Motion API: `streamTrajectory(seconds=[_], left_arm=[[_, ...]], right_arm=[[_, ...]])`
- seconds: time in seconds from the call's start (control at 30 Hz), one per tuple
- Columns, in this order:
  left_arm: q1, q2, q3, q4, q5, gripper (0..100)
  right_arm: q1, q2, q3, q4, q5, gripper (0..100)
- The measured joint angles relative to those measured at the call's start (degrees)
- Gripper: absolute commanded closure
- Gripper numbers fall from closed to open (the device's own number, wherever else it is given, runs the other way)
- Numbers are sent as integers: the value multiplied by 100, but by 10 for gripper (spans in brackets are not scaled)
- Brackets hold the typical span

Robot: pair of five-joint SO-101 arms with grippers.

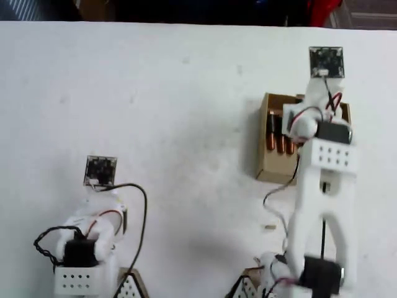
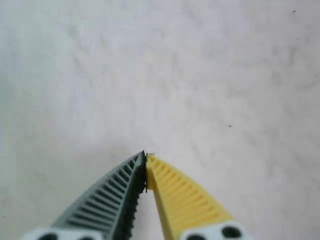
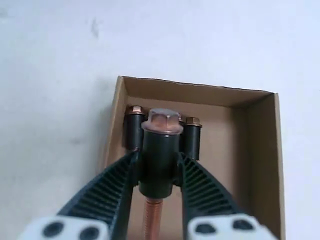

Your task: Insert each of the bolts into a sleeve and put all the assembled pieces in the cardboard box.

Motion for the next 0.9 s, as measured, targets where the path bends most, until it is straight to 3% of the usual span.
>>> streamTrajectory(seconds=[0.3,0.67,0.9], left_arm=[[0,0,0,0,0,976],[0,0,0,0,0,976],[0,0,0,0,0,976]], right_arm=[[536,2136,-1257,0,756,981],[1046,4440,-2884,9,862,981],[1046,5108,-3323,9,923,981]])
